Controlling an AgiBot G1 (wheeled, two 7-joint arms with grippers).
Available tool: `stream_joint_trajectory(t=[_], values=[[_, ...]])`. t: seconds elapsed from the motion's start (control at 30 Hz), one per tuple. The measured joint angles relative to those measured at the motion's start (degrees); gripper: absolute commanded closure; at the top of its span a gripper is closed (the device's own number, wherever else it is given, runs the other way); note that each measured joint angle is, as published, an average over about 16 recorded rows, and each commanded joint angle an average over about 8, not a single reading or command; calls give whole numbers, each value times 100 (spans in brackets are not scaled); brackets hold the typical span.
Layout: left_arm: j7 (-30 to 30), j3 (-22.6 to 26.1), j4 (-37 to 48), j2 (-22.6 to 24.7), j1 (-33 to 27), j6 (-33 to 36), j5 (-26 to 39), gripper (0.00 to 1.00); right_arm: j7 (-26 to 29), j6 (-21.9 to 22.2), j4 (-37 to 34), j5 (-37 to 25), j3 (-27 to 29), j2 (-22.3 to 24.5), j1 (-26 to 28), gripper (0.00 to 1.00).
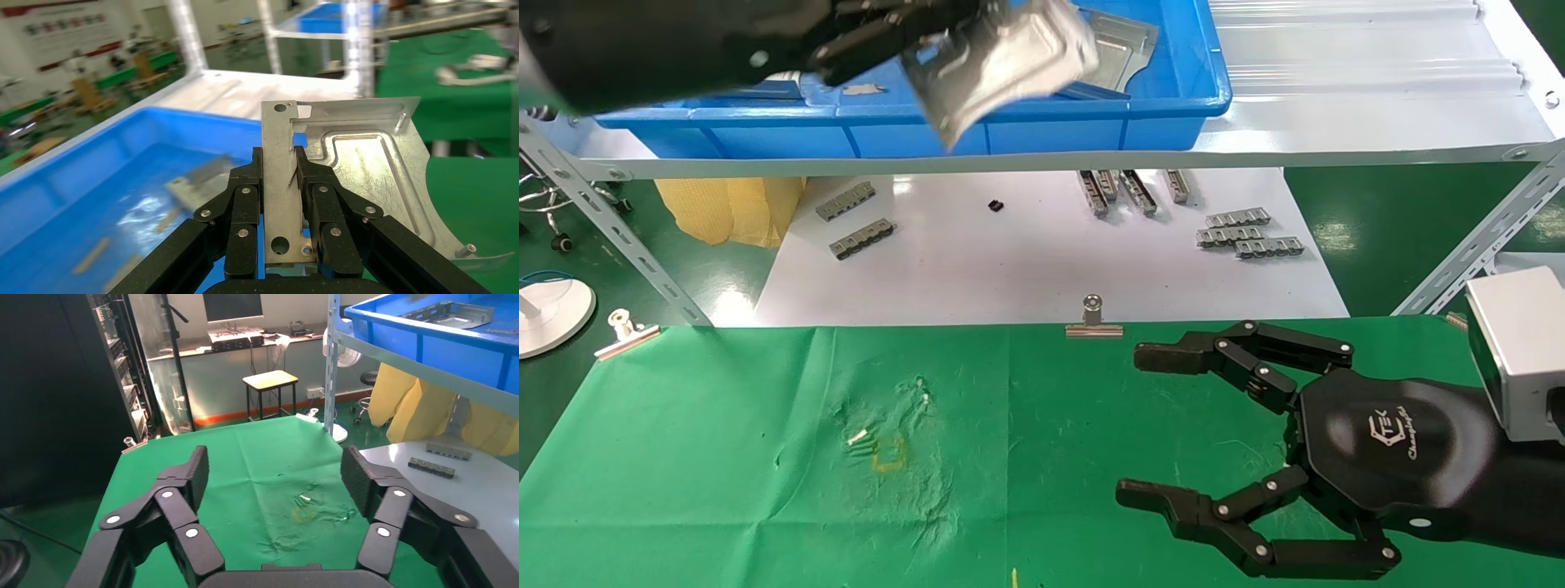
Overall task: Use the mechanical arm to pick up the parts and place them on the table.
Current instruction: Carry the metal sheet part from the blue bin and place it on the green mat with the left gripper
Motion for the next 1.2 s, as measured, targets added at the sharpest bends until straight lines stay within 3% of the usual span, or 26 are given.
stream_joint_trajectory(t=[0.23,0.47,0.83,0.9,1.1,1.13,1.2], values=[[328,338,-730,-564,644,477,-163,100,0,0,0,0,0,0,0,0],[1022,938,-1481,-1055,1514,448,-180,100,0,0,0,0,0,0,0,0],[2634,1584,-1112,-976,2044,18,291,100,0,0,0,0,0,0,0,0],[2868,1617,-920,-900,2039,-71,357,85,0,0,0,0,0,0,0,0],[3426,1668,-394,-689,1989,-304,491,10,0,0,0,0,0,0,0,0],[3497,1670,-318,-660,1976,-330,500,2,0,0,0,0,0,0,0,0],[3622,1671,-182,-607,1948,-366,511,0,0,0,0,0,-1,0,0,0]])
